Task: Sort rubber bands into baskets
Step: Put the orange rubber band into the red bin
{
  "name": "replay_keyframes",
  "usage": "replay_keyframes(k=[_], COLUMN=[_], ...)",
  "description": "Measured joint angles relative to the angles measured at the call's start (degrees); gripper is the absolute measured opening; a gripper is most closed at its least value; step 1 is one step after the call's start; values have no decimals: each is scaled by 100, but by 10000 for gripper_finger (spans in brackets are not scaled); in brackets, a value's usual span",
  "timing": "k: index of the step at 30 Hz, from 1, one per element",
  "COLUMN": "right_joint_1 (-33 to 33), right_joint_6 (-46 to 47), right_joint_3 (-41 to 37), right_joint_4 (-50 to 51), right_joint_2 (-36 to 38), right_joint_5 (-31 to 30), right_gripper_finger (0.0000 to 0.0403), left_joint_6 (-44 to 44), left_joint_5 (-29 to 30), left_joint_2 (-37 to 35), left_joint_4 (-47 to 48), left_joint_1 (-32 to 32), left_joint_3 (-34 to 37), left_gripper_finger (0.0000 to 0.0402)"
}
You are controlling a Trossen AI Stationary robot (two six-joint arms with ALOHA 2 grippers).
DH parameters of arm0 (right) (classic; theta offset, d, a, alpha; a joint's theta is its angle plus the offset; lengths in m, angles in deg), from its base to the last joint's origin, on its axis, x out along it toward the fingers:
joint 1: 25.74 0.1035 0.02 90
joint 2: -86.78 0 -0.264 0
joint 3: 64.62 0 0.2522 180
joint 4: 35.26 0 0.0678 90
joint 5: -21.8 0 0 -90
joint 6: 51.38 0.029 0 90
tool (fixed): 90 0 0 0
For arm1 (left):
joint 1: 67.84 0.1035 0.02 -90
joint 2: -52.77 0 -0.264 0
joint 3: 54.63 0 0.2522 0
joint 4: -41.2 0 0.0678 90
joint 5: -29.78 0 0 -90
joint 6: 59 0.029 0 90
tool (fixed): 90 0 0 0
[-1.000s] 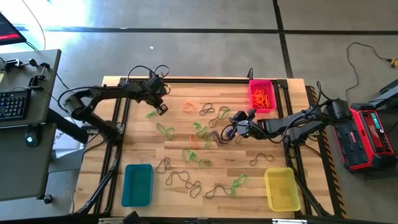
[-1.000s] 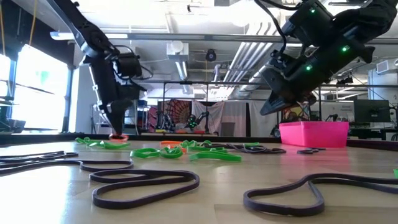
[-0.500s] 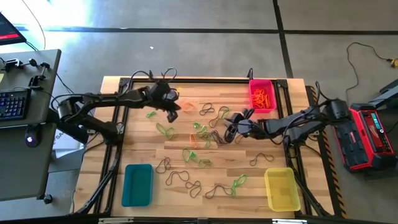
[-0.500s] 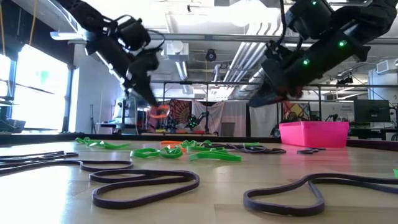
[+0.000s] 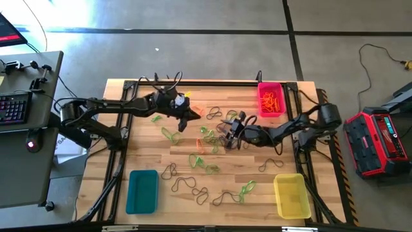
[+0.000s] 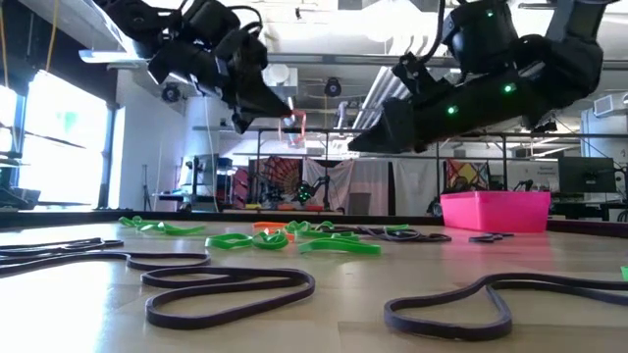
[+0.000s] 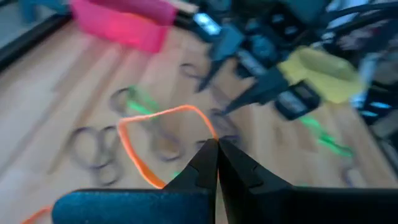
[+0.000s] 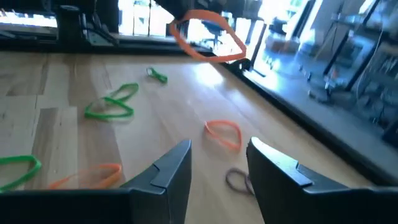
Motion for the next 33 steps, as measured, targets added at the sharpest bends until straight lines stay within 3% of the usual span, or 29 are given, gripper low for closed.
replay_keyframes(k=[4,10,14,21,27,33], right_joint_1=[104,411,523,520,518,509], right_joint_6=[-763,-2408,-3105,-3253,-3420,-3365], right_joint_3=[346,1150,1556,2003,2086,2084], right_joint_4=[-276,-216,-99,432,431,428], right_joint_2=[-329,-696,-829,-857,-855,-855], right_joint_5=[-107,-1242,-1417,-1456,-1810,-1831], right_gripper_finger=[145,145,142,104,10,2], left_joint_6=[-167,-239,-216,-244,-241,-131], left_joint_5=[-40,-2,8,12,65,316], left_joint_2=[89,108,109,109,109,109], left_joint_4=[-169,-215,-328,-268,-275,-272], left_joint_1=[-238,-494,-517,-521,-521,-523], left_joint_3=[0,0,0,0,0,0], left_gripper_finger=[1,1,0,0,5,38])
